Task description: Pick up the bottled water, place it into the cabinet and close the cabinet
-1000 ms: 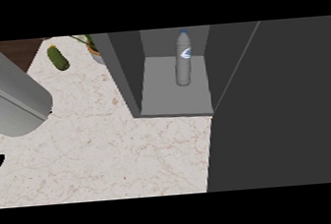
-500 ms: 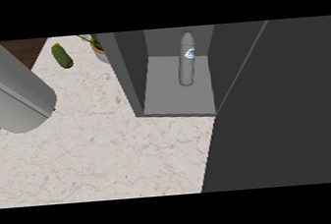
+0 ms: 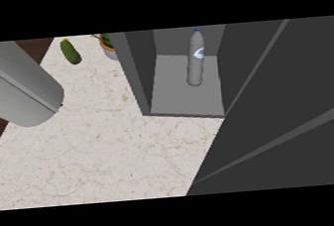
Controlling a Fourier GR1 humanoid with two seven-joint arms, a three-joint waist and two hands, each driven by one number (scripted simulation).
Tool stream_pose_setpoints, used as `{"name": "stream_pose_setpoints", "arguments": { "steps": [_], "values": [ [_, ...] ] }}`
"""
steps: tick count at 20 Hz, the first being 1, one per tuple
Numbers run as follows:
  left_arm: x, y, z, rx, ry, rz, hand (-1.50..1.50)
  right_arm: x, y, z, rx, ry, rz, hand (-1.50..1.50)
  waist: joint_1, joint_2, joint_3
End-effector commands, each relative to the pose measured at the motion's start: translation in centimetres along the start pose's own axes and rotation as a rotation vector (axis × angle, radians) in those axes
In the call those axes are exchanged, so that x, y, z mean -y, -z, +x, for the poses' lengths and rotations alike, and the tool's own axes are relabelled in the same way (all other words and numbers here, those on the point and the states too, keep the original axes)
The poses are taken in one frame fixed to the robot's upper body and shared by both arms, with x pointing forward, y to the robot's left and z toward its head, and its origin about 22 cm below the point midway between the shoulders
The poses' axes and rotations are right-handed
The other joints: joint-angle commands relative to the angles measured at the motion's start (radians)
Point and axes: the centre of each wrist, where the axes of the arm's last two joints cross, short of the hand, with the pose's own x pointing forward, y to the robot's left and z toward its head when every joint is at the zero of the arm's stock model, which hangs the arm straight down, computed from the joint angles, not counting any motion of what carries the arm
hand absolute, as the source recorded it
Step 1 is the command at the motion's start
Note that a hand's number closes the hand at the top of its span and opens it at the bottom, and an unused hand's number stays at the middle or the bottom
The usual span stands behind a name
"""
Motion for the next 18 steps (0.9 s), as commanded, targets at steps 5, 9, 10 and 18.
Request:
{"name": "stream_pose_setpoints", "arguments": {
  "steps": [5, 9, 10, 18],
  "values": [
    [-2.0, -0.1, 1.5, 0.019, -0.002, -0.040, -1.50, -3.6, 9.0, 1.1, -0.127, 0.038, 0.150, 1.50, 0.037, 0.018, 0.007],
    [-3.3, -1.1, 1.7, 0.011, -0.005, -0.015, -1.50, -4.9, 12.8, 2.2, -0.144, 0.025, 0.323, 1.50, 0.026, 0.027, 0.014],
    [-3.1, -0.8, 2.0, 0.045, -0.010, -0.026, -1.50, -4.4, 13.6, 3.6, -0.145, 0.030, 0.345, 1.50, 0.019, 0.027, 0.015],
    [-5.4, -5.2, 3.3, 0.022, -0.003, 0.031, -1.50, -0.1, 19.3, 2.7, -0.251, 0.174, 0.260, 1.50, -0.034, 0.028, 0.019]
  ]
}}
